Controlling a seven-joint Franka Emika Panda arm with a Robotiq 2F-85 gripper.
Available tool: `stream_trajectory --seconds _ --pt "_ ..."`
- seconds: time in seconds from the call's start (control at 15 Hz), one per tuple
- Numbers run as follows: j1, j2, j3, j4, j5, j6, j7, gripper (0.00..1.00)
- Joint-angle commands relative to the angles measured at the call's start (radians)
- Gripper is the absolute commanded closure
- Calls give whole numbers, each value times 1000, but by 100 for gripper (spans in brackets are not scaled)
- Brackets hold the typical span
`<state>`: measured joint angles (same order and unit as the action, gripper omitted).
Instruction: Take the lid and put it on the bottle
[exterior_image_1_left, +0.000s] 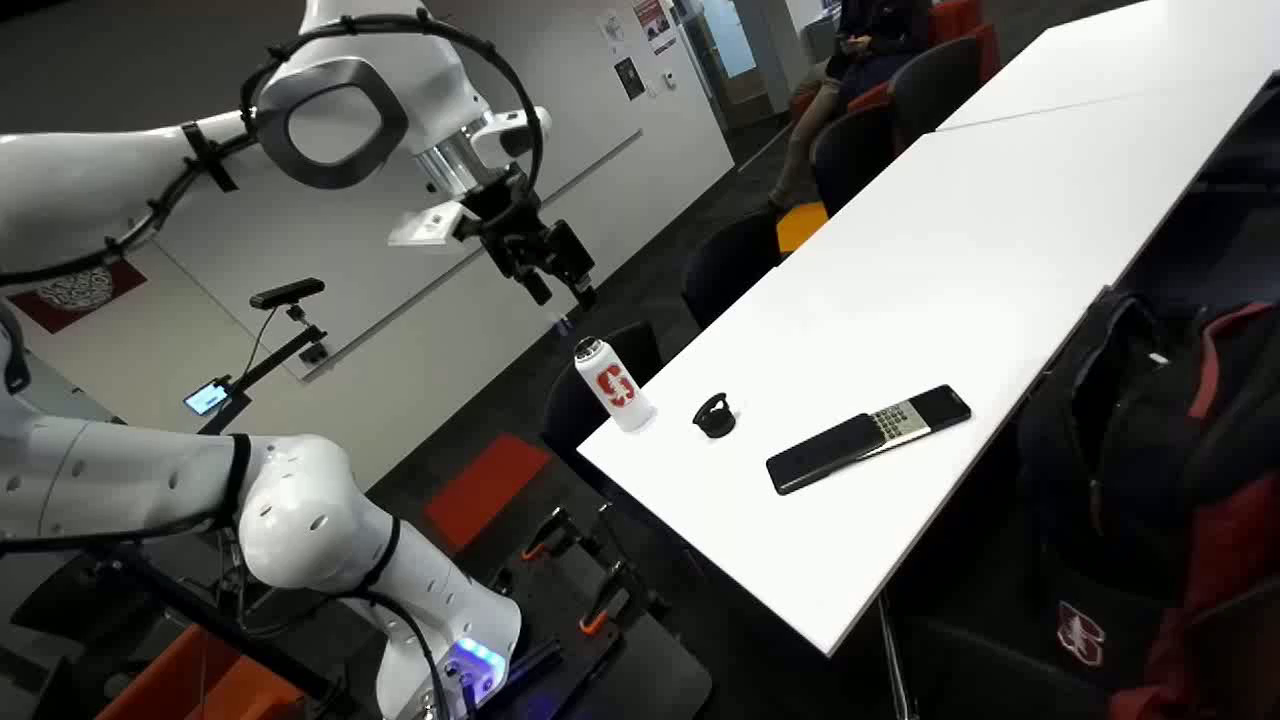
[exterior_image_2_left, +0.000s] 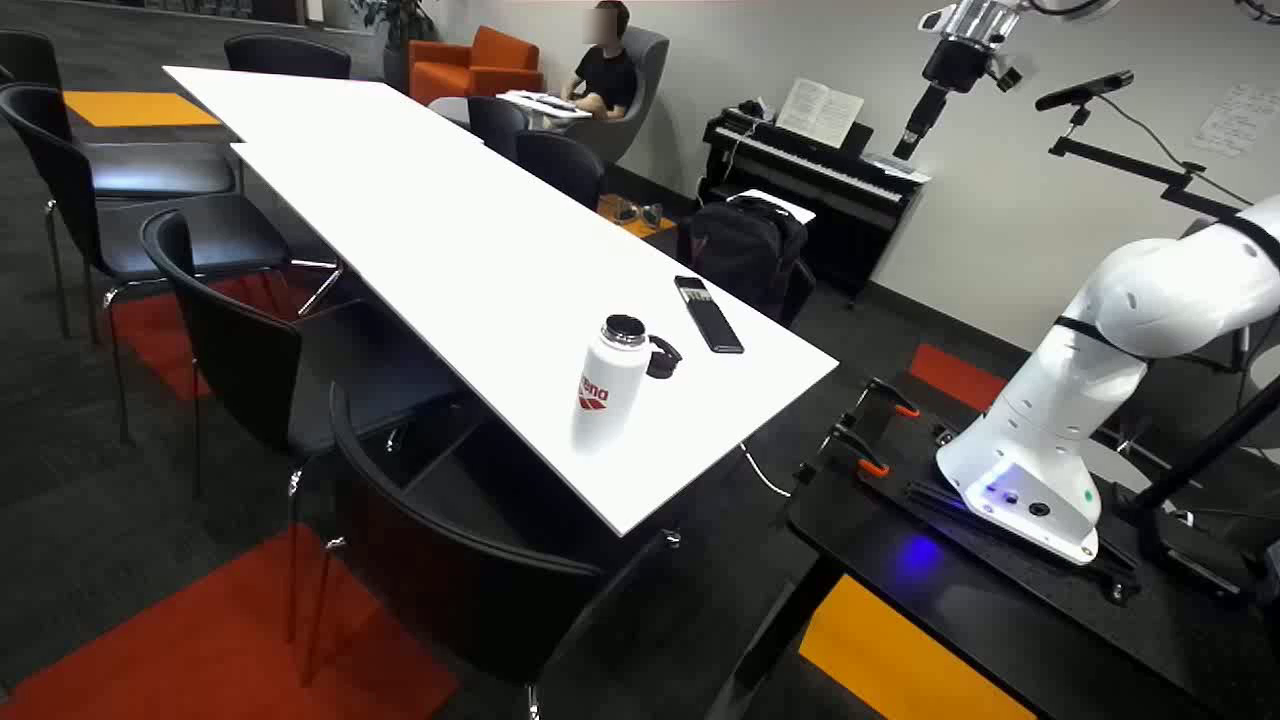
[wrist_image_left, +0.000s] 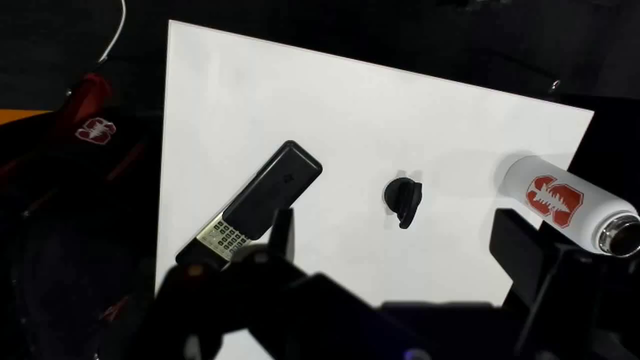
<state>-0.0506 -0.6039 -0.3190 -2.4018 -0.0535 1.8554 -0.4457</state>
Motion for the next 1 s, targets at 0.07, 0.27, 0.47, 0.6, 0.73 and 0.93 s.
stream_trajectory --seconds 0.07,0.27,0.47,0.6,0.73,0.93 --pt "-17 4 14 2 9 -2 -8 0" --pt "-17 4 14 2 9 -2 -8 0" --pt "-17 4 14 2 9 -2 -8 0" --pt "-17 4 14 2 9 -2 -8 0" --pt "-11 22 20 11 13 5 2 0" --pt "18 85 70 21 43 92 60 0"
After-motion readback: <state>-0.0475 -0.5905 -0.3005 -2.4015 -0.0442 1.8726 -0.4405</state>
